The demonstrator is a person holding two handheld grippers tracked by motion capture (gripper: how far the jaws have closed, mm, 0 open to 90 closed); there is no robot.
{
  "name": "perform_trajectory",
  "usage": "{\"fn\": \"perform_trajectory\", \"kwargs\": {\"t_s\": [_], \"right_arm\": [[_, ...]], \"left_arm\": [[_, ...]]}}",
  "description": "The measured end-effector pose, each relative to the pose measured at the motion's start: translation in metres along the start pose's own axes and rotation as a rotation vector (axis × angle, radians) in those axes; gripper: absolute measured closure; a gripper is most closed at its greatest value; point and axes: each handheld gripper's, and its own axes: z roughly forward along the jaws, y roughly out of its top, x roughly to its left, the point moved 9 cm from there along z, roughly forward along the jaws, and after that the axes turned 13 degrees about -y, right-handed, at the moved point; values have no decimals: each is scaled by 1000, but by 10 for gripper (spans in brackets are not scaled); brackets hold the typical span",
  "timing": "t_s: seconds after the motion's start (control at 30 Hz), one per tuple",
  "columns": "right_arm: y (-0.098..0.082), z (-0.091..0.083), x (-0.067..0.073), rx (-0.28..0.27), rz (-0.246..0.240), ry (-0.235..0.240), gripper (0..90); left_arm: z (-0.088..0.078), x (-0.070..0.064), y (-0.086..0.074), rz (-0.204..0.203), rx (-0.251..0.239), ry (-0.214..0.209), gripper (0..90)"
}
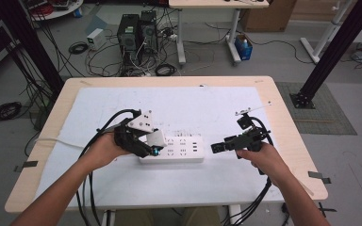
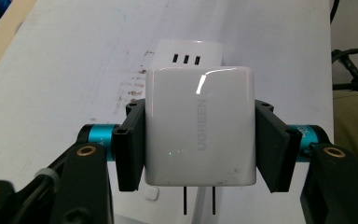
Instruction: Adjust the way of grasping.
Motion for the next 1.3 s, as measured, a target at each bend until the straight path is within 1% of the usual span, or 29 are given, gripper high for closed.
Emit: {"fn": "perform_trajectory", "kwargs": {"t_s": [0.07,0.13,0.2,0.27,0.33,0.4,0.5,0.57,0.63,0.77,0.8,0.87,0.9,1.03,1.1,1.2,1.3], "right_arm": [[0,2,3,-3,19,21,48],[0,4,4,0,34,20,48],[0,6,5,1,46,25,48],[1,8,7,1,64,40,48],[2,9,9,3,76,57,48],[4,10,11,-3,83,62,48],[7,11,16,-1,105,93,48],[8,12,18,0,105,94,48],[8,14,19,4,96,89,48],[9,15,22,3,101,98,48],[10,16,23,3,107,101,48],[11,19,28,6,113,122,49],[11,20,29,7,108,125,49],[13,24,34,15,114,134,49],[14,26,36,21,124,138,52],[14,28,37,29,131,143,59],[14,31,38,35,134,144,62]], "left_arm": [[4,0,0,4,5,-4,427],[7,0,1,5,6,-7,426],[11,0,2,9,-3,-11,427],[14,0,4,16,-9,-13,427],[18,-1,6,9,-22,-21,426],[22,-1,8,12,-30,-32,427],[27,-1,11,16,-37,-37,427],[31,-2,14,11,-51,-46,426],[35,-3,16,17,-52,-53,426],[41,-6,20,26,-52,-63,426],[44,-8,23,32,-55,-69,426],[48,-9,27,42,-62,-74,426],[50,-10,29,43,-68,-73,426],[59,-13,35,57,-81,-85,426],[61,-14,39,59,-98,-90,426],[64,-14,43,60,-111,-95,426],[66,-14,44,64,-111,-97,426]]}}
